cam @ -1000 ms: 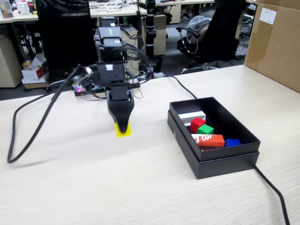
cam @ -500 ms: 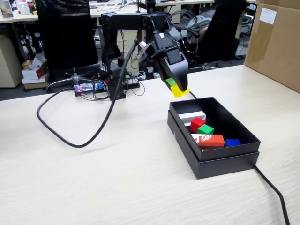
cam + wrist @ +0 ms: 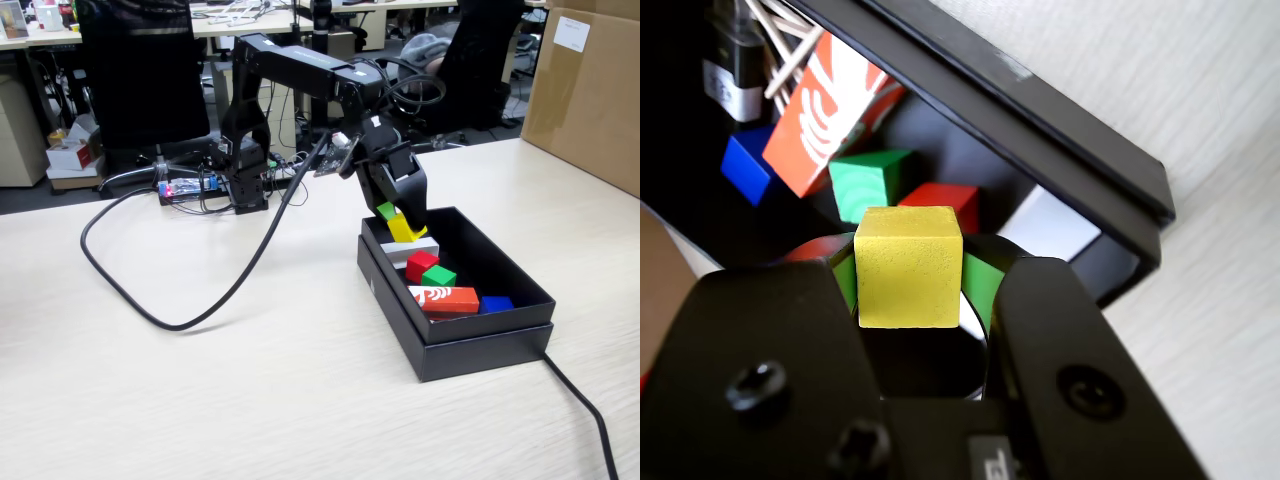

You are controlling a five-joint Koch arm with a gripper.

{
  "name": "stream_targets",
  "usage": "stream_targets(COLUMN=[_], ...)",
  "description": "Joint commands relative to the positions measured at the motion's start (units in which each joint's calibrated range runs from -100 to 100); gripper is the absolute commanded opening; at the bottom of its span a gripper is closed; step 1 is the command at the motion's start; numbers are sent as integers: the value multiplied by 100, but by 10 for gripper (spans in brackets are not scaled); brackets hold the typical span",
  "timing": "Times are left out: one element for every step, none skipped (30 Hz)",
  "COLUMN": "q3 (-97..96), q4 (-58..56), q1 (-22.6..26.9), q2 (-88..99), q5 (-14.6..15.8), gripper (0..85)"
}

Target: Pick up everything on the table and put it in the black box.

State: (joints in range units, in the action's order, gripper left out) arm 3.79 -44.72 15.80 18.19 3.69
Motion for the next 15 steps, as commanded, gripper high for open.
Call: stream_targets(q3=[29, -34, -80, -98, -116, -116, -116, -125, -134, -134, -134, -134, -152, -161, -170], q4=[554, 631, 657, 657, 657, 657, 657, 657, 657, 657, 657, 657, 657, 657, 657], q1=[-34, -34, -34, -34, -34, -34, -34, -34, -34, -39, -39, -39, -39, -34, -34], q2=[80, 69, 57, 46, 46, 46, 57, 69, 80, 92, 103, 115, 138, 172, 241], q5=[-132, -147, -171, -181, -181, -186, -186, -181, -181, -181, -181, -181, -181, -176, -176], gripper=[21, 39, 108, 162, 198, 227, 245, 255, 255, 275, 306, 340, 364, 384, 394])
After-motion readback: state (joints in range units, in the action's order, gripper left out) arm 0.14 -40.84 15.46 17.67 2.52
